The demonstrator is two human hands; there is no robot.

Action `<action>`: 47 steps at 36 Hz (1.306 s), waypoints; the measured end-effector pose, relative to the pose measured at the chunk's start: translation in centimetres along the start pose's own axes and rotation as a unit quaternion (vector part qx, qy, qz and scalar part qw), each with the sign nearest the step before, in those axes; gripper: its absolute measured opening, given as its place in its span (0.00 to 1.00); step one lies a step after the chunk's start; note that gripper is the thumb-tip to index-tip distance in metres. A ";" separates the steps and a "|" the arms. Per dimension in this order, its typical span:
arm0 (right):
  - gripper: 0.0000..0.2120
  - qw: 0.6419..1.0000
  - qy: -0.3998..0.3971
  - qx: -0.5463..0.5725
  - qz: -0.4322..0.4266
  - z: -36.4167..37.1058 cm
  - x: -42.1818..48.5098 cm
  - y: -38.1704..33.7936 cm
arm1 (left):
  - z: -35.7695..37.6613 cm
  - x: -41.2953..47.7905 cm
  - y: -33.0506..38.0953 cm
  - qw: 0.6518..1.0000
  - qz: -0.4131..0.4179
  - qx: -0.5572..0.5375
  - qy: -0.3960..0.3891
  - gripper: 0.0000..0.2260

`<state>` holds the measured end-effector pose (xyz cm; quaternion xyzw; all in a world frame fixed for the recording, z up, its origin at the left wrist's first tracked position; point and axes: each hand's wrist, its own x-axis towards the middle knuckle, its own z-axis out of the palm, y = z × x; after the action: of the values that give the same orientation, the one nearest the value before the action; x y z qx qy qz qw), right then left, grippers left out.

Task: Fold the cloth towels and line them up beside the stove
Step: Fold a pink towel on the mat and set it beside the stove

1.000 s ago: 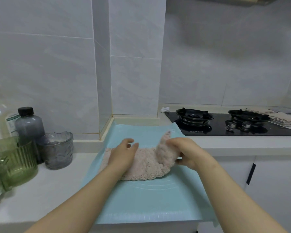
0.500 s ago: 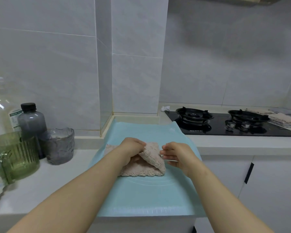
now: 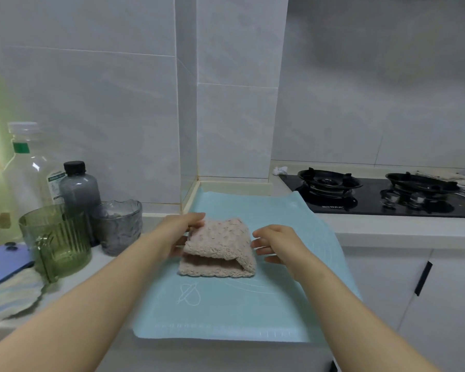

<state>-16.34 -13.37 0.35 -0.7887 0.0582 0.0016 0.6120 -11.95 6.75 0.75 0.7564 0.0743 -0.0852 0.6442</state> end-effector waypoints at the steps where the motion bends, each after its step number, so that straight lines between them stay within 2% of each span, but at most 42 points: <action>1: 0.05 1.000 0.000 -0.008 -0.002 0.2 0.0 0.1 | -0.1 0.1 -0.4 1.000 0.008 0.017 0.005 0.12; 5: 0.07 0.995 0.025 -0.092 -0.029 0.7 0.5 0.6 | -0.1 0.3 -1.5 0.994 0.061 0.089 0.018 0.11; 9: 0.07 0.957 0.067 -0.275 -0.057 1.2 0.8 0.9 | -0.6 0.5 -1.9 0.976 0.089 0.194 0.029 0.16; 10: 0.08 0.949 0.073 -0.301 -0.063 1.4 0.7 0.8 | -0.6 0.4 -1.8 0.959 0.100 0.262 0.034 0.19; 11: 0.09 0.941 0.081 -0.321 -0.073 1.6 0.6 0.7 | -0.7 0.1 -1.6 0.926 0.116 0.357 0.046 0.22; 13: 0.13 0.924 0.105 -0.349 -0.119 2.1 0.7 0.2 | -0.4 -0.3 -0.9 0.837 0.180 0.505 0.106 0.25; 14: 0.14 0.916 0.114 -0.355 -0.147 2.5 0.9 0.0 | -0.1 -0.4 -0.6 0.812 0.220 0.523 0.134 0.24; 15: 0.16 0.910 0.118 -0.358 -0.173 2.9 1.0 -0.3 | 0.3 -0.4 -0.3 0.805 0.254 0.515 0.147 0.22; 18: 0.18 0.891 0.073 -0.396 -0.209 4.4 1.5 -0.7 | 1.9 0.1 -0.4 0.823 0.280 0.486 0.092 0.20; 21: 0.19 0.876 0.006 -0.449 -0.176 5.6 2.1 0.2 | 2.6 1.1 -2.4 0.833 0.244 0.497 0.022 0.21; 24: 0.19 0.866 -0.024 -0.480 -0.135 5.5 2.4 1.8 | 2.4 1.3 -4.4 0.836 0.225 0.501 -0.002 0.21; 35: 0.21 0.879 -0.027 -0.458 -0.132 4.9 2.0 3.3 | 2.5 1.0 -5.1 0.821 0.213 0.530 0.000 0.21; 41: 0.21 0.884 -0.022 -0.444 -0.144 4.9 2.1 3.4 | 2.5 1.0 -5.4 0.827 0.217 0.518 0.009 0.20; 45: 0.18 0.899 0.019 -0.404 -0.168 4.6 2.1 3.4 | 2.6 0.9 -5.5 0.830 0.232 0.506 0.034 0.20; 47: 0.18 0.902 0.051 -0.395 -0.168 4.6 2.2 3.6 | 2.7 0.5 -5.5 0.820 0.243 0.514 0.073 0.25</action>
<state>-14.19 -10.00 -4.49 -0.9628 -0.0494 -0.1180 0.2378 -12.74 4.95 -5.08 0.9751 -0.1202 0.1037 0.1549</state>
